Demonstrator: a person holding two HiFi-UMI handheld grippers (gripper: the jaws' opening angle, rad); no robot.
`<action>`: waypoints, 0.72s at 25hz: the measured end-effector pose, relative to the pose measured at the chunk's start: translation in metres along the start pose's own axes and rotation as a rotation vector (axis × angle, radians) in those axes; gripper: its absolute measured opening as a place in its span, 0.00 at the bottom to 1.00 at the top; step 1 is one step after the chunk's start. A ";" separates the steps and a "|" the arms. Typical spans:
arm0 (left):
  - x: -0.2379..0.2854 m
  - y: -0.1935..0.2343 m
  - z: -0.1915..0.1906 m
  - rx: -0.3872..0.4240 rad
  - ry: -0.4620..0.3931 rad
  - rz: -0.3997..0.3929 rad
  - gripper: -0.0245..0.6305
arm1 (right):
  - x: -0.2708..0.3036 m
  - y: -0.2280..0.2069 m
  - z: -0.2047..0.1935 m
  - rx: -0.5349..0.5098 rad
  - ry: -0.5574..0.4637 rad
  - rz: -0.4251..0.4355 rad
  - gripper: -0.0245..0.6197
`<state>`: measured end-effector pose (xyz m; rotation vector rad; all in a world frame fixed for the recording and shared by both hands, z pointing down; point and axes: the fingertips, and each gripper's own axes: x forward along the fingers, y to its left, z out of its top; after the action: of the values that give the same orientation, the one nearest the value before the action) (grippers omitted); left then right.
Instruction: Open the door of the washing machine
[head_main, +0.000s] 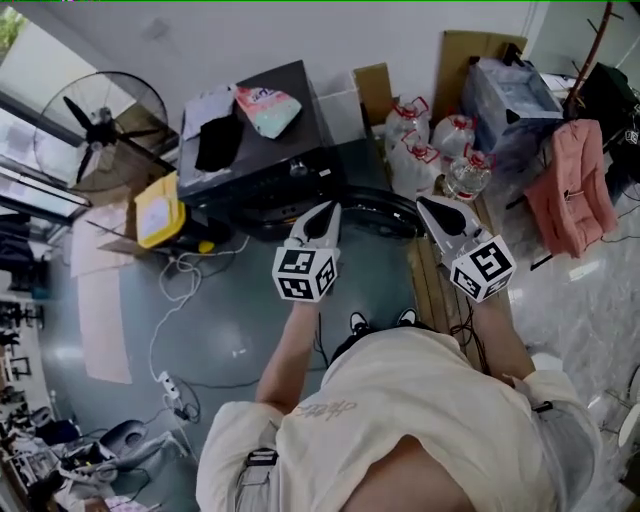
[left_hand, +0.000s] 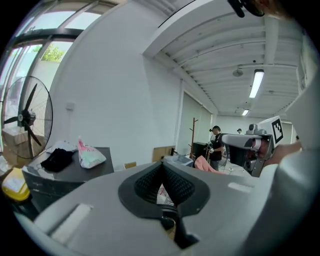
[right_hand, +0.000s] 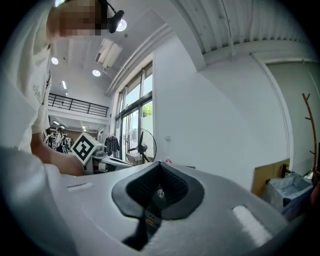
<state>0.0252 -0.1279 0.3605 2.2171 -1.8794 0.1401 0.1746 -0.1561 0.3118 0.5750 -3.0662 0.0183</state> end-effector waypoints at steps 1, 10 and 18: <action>-0.002 0.001 0.010 0.014 -0.018 0.004 0.06 | 0.002 -0.001 0.008 -0.010 -0.016 -0.001 0.04; -0.007 0.022 0.091 0.106 -0.132 0.029 0.06 | 0.019 -0.018 0.066 -0.115 -0.115 -0.045 0.04; -0.004 0.031 0.117 0.125 -0.196 0.058 0.06 | 0.029 -0.011 0.090 -0.181 -0.159 -0.049 0.04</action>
<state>-0.0151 -0.1568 0.2503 2.3337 -2.0916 0.0526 0.1502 -0.1784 0.2228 0.6706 -3.1562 -0.3178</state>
